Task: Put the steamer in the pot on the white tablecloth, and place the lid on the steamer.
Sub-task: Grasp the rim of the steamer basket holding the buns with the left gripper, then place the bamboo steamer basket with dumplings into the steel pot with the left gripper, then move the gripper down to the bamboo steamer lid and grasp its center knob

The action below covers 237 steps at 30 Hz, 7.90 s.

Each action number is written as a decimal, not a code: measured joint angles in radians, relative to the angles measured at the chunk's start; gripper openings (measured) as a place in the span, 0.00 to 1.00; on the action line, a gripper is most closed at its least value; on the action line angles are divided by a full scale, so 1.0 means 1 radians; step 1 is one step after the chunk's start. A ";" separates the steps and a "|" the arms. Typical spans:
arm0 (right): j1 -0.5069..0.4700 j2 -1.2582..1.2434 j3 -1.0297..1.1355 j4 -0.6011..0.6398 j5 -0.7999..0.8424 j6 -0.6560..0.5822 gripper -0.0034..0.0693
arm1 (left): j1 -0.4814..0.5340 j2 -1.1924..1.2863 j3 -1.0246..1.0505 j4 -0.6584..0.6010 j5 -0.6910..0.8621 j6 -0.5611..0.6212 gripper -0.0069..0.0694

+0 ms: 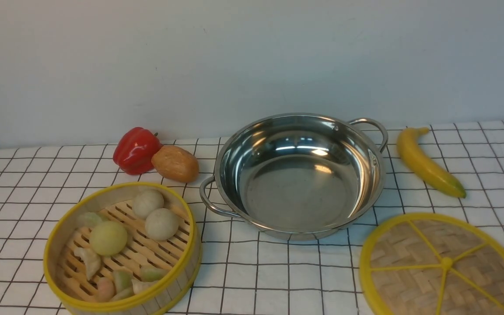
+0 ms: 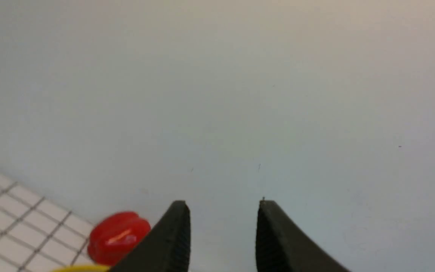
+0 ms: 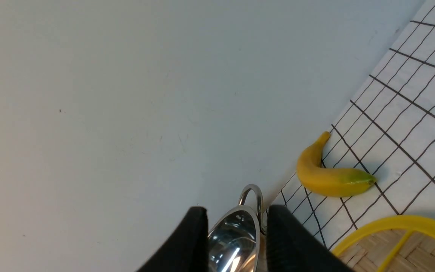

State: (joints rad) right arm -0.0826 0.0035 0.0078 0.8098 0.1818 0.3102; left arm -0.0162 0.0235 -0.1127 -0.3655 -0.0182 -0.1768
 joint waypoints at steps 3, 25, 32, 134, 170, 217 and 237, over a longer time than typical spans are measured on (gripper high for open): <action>0.000 0.000 0.000 0.000 -0.001 0.000 0.38 | 0.000 0.096 -0.114 0.091 0.111 0.086 0.41; 0.000 0.000 0.000 0.001 0.157 -0.002 0.38 | 0.010 1.241 -0.745 0.631 0.889 -0.144 0.41; 0.014 0.000 0.000 0.002 0.184 -0.036 0.38 | 0.182 1.399 -0.776 0.497 0.822 -0.048 0.41; 0.082 0.000 0.001 0.133 0.330 -0.184 0.38 | -0.377 2.493 -2.417 0.400 1.263 0.168 0.13; 0.082 0.000 0.001 0.136 0.341 -0.184 0.38 | -0.377 2.539 -2.428 0.410 1.249 0.145 0.42; 0.082 1.043 -0.803 -0.160 0.773 -0.672 0.38 | -0.405 1.336 -1.815 0.477 1.248 0.304 0.06; 0.330 1.467 -0.909 -0.726 0.671 -0.206 0.38 | -0.405 0.639 -0.666 0.426 0.720 0.205 0.06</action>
State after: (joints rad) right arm 0.2477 1.4706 -0.9014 0.0842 0.8528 0.1044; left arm -0.4214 0.6629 -0.7784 0.0609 0.7016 0.0284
